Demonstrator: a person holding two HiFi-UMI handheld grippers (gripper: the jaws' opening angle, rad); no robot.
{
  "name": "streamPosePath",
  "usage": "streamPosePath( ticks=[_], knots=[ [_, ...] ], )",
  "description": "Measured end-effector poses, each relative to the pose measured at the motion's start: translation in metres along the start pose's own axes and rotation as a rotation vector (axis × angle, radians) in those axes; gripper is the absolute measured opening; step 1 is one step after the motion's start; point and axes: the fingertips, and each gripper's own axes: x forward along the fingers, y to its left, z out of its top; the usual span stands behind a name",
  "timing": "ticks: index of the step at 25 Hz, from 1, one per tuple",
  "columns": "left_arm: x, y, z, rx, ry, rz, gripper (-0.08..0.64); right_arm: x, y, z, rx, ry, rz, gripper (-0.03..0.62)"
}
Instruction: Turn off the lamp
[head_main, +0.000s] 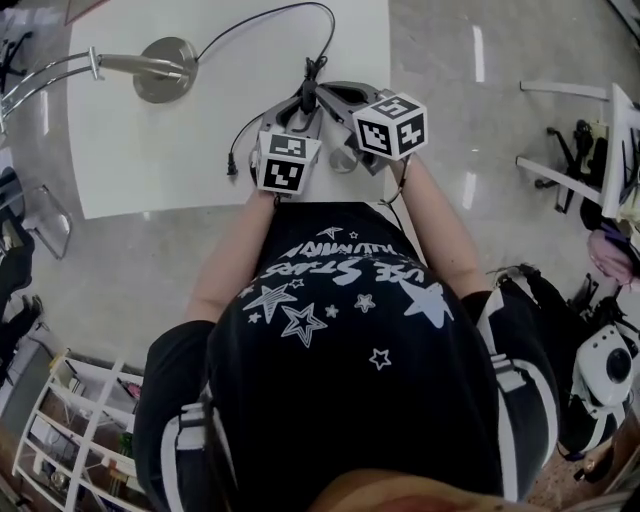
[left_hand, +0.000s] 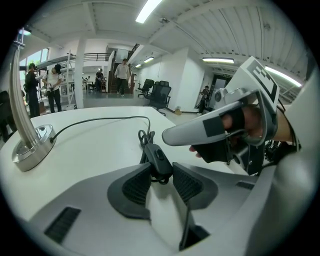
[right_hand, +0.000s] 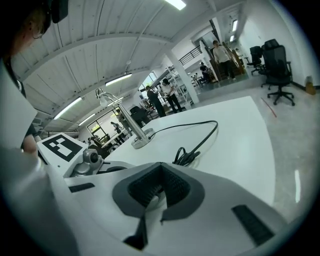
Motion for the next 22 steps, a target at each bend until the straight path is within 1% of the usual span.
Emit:
streamPosePath(
  ticks=[5,8,14,18,22],
  knots=[
    [0.000,-0.001,0.001,-0.014,-0.005,-0.008,0.153,0.009,0.005,0.000,-0.028,0.053,0.033,0.006],
    [0.000,-0.001,0.001,-0.019,-0.005,-0.008,0.153,0.011,0.005,-0.002,-0.043,0.080,0.029,0.006],
    [0.001,0.001,0.000,-0.019,-0.005,-0.006,0.153,0.015,0.003,-0.007,-0.023,0.132,0.034,0.006],
    [0.000,0.001,-0.001,-0.026,-0.008,-0.009,0.151,0.018,0.000,-0.009,-0.020,0.156,0.012,0.006],
    [0.001,0.001,-0.001,-0.033,-0.013,-0.012,0.150,0.018,-0.002,-0.011,0.002,0.153,0.007,0.006]
  ],
)
